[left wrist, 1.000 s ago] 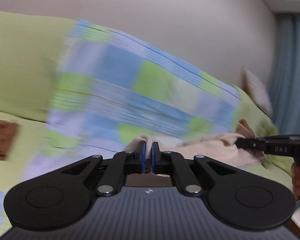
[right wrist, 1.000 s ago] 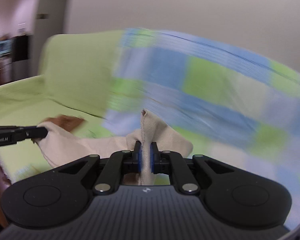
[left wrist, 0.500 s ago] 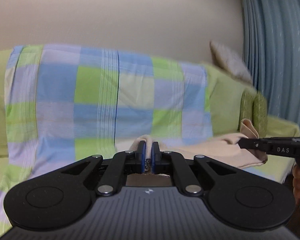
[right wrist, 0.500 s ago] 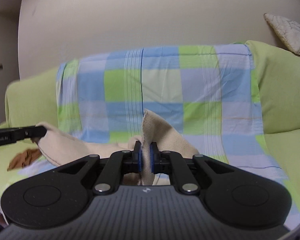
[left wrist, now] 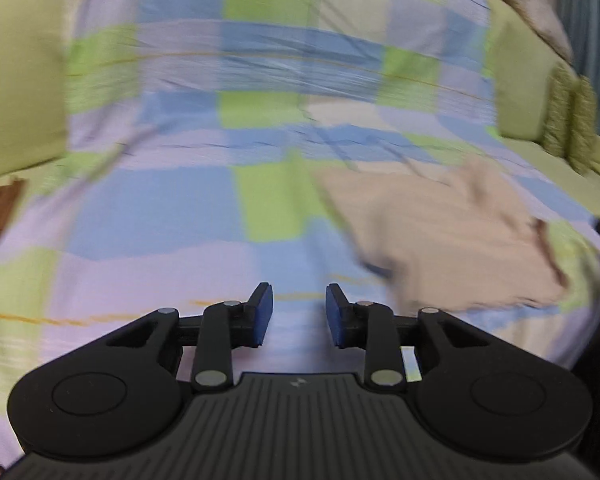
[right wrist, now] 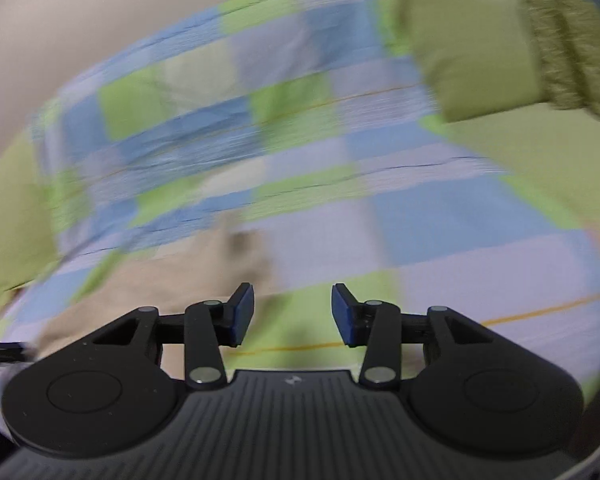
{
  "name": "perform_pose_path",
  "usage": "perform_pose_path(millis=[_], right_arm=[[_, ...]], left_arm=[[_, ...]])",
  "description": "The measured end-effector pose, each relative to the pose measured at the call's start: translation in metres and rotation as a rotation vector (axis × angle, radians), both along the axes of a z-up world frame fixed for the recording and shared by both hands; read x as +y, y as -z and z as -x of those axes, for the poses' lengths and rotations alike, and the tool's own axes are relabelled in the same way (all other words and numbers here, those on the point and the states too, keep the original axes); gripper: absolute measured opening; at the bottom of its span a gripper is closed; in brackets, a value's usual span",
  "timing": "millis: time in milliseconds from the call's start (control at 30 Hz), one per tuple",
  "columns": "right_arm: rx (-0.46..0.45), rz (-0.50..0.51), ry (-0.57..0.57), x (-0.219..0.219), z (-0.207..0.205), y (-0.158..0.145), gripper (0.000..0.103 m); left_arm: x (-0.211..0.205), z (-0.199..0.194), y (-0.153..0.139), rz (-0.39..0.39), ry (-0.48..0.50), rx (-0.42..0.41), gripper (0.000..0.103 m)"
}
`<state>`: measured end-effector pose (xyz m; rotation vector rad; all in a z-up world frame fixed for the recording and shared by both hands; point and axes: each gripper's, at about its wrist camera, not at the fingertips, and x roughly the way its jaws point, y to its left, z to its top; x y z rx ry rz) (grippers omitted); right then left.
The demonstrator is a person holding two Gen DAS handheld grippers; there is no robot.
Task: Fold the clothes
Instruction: 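Open both grippers to release the beige garment onto the checked sheet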
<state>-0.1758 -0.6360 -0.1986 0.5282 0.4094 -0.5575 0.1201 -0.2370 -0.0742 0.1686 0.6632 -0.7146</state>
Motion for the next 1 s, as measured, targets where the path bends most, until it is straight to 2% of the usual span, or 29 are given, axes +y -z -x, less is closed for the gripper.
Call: perform_pose_path(millis=[67, 167, 267, 333, 433, 467, 500, 567, 600, 633, 667, 733, 833, 900, 967, 1000], right_arm=[[0.041, 0.027, 0.039, -0.012, 0.003, 0.005, 0.045], [0.154, 0.133, 0.087, -0.032, 0.009, 0.017, 0.071], [0.236, 0.179, 0.052, -0.04, 0.0, 0.032, 0.072], [0.263, 0.187, 0.022, -0.045, -0.006, 0.04, 0.068], [0.291, 0.232, -0.007, -0.044, -0.004, 0.042, 0.029], [0.3, 0.255, -0.017, -0.046, -0.001, 0.04, 0.008], [0.302, 0.264, -0.022, -0.051, 0.001, 0.039, 0.001], [0.308, 0.27, -0.041, -0.063, 0.008, 0.037, 0.0], [0.358, 0.325, -0.004, -0.071, 0.01, 0.038, 0.0], [0.372, 0.338, 0.016, -0.08, 0.013, 0.037, 0.0], [0.365, 0.281, 0.078, -0.11, 0.026, 0.036, 0.0], [0.349, 0.236, 0.147, -0.14, 0.042, 0.034, 0.0], [0.296, 0.199, 0.174, -0.154, 0.068, 0.024, 0.0], [0.233, 0.161, 0.163, -0.148, 0.078, 0.027, 0.006], [0.191, 0.116, 0.13, -0.143, 0.083, 0.036, 0.02], [0.172, 0.1, 0.108, -0.141, 0.084, 0.042, 0.022]], left_arm=[[0.005, -0.017, 0.002, -0.014, -0.041, 0.003, 0.042], [0.006, -0.033, 0.011, -0.054, -0.101, -0.004, 0.042], [0.007, -0.033, 0.021, -0.069, -0.131, 0.001, 0.046], [0.01, -0.029, 0.029, -0.073, -0.144, 0.004, 0.046], [0.011, -0.021, 0.034, -0.078, -0.147, -0.024, 0.046], [0.01, -0.019, 0.034, -0.082, -0.146, -0.032, 0.046], [0.009, -0.018, 0.034, -0.094, -0.144, -0.039, 0.046], [0.006, -0.018, 0.034, -0.112, -0.139, -0.043, 0.046], [0.003, -0.019, 0.033, -0.126, -0.137, -0.044, 0.046], [0.001, -0.02, 0.032, -0.137, -0.136, -0.047, 0.046], [-0.001, -0.02, 0.032, -0.148, -0.134, -0.052, 0.046], [-0.005, -0.019, 0.031, -0.169, -0.131, -0.061, 0.046], [-0.009, -0.016, 0.031, -0.185, -0.132, -0.079, 0.046], [-0.013, -0.015, 0.031, -0.192, -0.134, -0.087, 0.046], [-0.018, -0.015, 0.03, -0.206, -0.129, -0.094, 0.046], [-0.021, -0.015, 0.029, -0.214, -0.127, -0.097, 0.046]])
